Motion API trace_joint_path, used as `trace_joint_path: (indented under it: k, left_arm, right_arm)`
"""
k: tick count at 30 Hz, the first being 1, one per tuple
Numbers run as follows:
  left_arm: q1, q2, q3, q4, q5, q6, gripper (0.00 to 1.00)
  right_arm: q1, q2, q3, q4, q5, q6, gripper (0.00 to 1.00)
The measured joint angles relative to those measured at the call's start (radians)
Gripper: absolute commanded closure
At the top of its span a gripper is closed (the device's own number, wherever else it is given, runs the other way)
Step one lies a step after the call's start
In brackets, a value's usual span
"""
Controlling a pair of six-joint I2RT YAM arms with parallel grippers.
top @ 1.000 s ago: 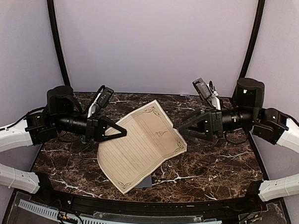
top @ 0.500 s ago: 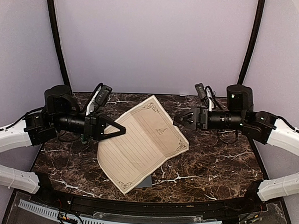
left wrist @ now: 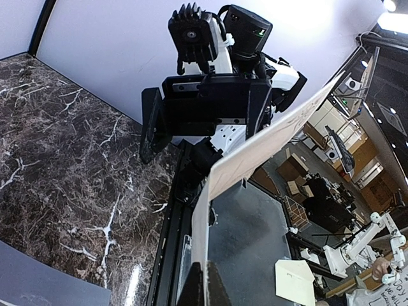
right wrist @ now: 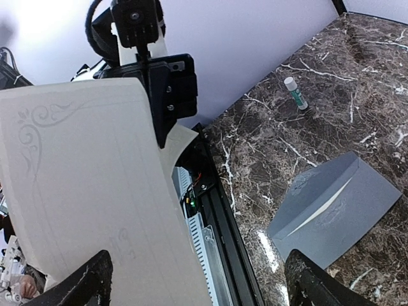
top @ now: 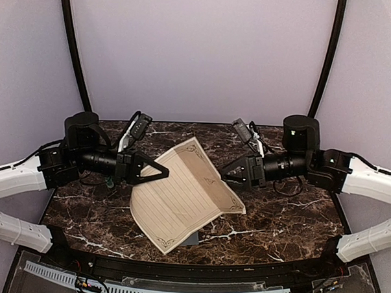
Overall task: Place the letter into the envelope and seal it
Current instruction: Fold the letter.
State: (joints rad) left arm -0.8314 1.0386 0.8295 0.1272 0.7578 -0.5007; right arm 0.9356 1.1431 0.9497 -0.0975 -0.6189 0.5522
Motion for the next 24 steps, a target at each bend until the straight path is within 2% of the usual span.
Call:
trace_joint_path:
  k: [5,17,21,24]
  left_arm:
    - [0.000,0.029,0.007,0.003,0.020,-0.002,1.00]
    - [-0.010,0.045,0.020,0.036,0.057,-0.018,1.00]
    - [-0.012,0.060,0.023,0.044,0.072,-0.021,1.00]
    - [-0.014,0.072,0.023,0.045,0.079,-0.022,1.00]
  right_arm:
    - [0.011,0.015,0.002,0.036,-0.022,0.011,0.27]
    - [0.071,0.128,0.028,0.127,-0.080,0.028,0.51]
    - [0.086,0.154,0.042,0.156,-0.097,0.035,0.55]
    - [0.092,0.164,0.047,0.164,-0.103,0.036,0.66]
